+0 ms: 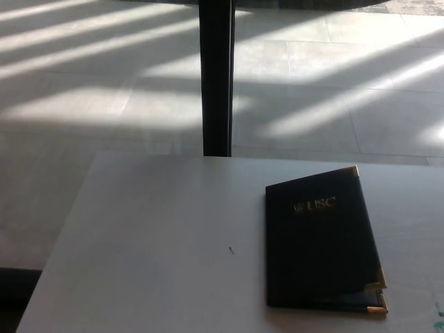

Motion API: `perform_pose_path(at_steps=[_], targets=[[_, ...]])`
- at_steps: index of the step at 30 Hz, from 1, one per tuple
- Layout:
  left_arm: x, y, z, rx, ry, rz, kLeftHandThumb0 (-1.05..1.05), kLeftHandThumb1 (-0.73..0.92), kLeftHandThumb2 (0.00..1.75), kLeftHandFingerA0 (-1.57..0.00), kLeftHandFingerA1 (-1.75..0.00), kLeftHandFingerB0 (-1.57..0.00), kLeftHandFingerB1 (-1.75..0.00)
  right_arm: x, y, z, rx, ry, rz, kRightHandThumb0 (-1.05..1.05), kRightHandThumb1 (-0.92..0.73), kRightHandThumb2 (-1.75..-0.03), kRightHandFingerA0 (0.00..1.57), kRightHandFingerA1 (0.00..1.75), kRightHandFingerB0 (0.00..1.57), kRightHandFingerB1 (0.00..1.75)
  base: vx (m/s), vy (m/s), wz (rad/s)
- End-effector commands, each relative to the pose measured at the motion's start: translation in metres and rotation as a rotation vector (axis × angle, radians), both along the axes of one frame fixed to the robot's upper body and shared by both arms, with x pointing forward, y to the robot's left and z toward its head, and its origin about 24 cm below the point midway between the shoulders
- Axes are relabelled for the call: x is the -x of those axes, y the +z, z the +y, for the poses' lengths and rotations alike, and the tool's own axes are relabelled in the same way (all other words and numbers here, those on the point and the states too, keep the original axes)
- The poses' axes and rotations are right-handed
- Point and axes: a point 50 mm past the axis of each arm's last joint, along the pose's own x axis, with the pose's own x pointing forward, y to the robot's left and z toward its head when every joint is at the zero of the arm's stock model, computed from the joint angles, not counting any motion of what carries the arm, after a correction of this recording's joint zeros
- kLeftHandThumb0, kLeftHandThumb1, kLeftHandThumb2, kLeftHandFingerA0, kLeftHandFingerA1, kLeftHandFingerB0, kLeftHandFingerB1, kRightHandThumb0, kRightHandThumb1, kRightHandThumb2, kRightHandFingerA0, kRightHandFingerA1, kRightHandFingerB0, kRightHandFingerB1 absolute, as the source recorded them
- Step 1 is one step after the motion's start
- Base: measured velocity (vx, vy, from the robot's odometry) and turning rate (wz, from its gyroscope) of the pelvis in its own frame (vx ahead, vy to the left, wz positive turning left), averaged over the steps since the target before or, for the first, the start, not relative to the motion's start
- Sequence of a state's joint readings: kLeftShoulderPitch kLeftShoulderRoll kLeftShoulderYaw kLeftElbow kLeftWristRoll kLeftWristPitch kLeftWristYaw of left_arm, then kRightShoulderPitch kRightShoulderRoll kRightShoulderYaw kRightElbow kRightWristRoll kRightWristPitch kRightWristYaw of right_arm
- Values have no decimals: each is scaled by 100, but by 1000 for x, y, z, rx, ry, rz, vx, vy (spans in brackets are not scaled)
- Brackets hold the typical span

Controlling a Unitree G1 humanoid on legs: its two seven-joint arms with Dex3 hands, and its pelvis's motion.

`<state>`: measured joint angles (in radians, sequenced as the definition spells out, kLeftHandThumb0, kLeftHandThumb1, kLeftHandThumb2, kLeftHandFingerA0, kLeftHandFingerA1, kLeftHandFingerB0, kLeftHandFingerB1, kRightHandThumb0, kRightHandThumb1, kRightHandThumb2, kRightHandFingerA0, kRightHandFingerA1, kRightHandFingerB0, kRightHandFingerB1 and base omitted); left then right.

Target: There is a diary kept infront of the robot and the robot uses its right hand to grab its cover and puses it to the left to open it.

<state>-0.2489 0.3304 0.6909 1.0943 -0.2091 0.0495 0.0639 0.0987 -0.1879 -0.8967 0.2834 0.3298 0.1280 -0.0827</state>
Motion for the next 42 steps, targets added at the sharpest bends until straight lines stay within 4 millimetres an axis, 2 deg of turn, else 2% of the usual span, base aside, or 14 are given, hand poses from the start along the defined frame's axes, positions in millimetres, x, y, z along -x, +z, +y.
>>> perform_pose_path(at_steps=[1, 2, 4, 5, 7, 9, 10, 11, 12, 18, 19, 21, 26, 42], targets=[[7, 15, 24, 40, 218, -77, -101, 91, 172, -45, -128, -1, -97, -22, 94, -33, -98, -233, -465, -89, -92, -71, 69, 109, 45, 110, 0, 0, 0], [8, 14, 25, 41, 220, -74, -102, 91, 172, -46, -128, -5, -101, -25, 98, -33, -96, -235, -469, -84, -69, -121, 72, 94, 56, 94, 0, 0, 0], [8, 14, 25, 44, 222, -75, -102, 91, 172, -46, -128, -5, -101, -28, 105, -33, -95, -241, -477, -84, -69, -121, 72, 94, 56, 94, 0, 0, 0], [9, 14, 25, 62, 243, -99, -104, 91, 171, -51, -133, -8, -103, -45, 128, -32, -83, -210, -577, -92, -90, -67, 71, 89, 49, 99, 0, 0, 0], [10, 14, 26, 60, 250, -92, -105, 92, 172, -56, -136, -31, -117, -53, 137, -33, -86, -203, -582, -90, -92, -68, 70, 79, 49, 91, 0, 0, 0], [12, 13, 26, 56, 245, -93, -104, 91, 171, -47, -130, -8, -103, -63, 149, -35, -87, -209, -586, -94, -90, -68, 73, 72, 52, 83, 0, 0, 0], [12, 13, 26, 59, 246, -92, -105, 92, 120, -34, -165, -28, -144, -67, 153, -34, -91, -193, -614, -95, -89, -67, 70, 75, 53, 84, 0, 0, 0], [12, 13, 25, 61, 252, -90, -105, 92, 171, -52, -133, -14, -107, -71, 157, -32, -94, -173, -639, -94, -64, -110, 67, 78, 55, 81, 0, 0, 0], [12, 13, 25, 58, 254, -86, -104, 92, 171, -54, -134, -12, -105, -76, 159, -31, -86, -156, -641, -95, -89, -68, 72, 76, 52, 81, 0, 0, 0], [12, 13, 26, 72, 261, -105, -105, 92, 172, -62, -139, -22, -111, -106, 171, 18, -79, 35, -661, -91, -89, -67, 67, 82, 56, 76, 0, 0, 0], [12, 13, 26, 65, 257, -93, -105, 92, 173, -64, -140, -16, -108, -111, 169, 31, -72, 89, -655, -88, -65, -110, 63, 81, 54, 75, 0, 0, 0], [12, 13, 26, 64, 257, -95, -105, 92, 172, -65, -141, -25, -114, -115, 165, 43, -66, 137, -618, -88, -89, -67, 58, 75, 47, 66, 0, 0, 0], [12, 14, 27, 63, 268, -92, -104, 91, 171, -52, -132, -12, -105, -137, 129, 96, -89, 362, -494, -63, -92, -77, 24, 45, 16, 37, 0, 0, 0], [17, 10, 26, 58, 266, -61, -105, 92, 173, -59, -136, -26, -113, -155, 83, 155, -159, 505, -374, -72, -90, -69, 41, 54, 27, 41, 0, 0, 0]])
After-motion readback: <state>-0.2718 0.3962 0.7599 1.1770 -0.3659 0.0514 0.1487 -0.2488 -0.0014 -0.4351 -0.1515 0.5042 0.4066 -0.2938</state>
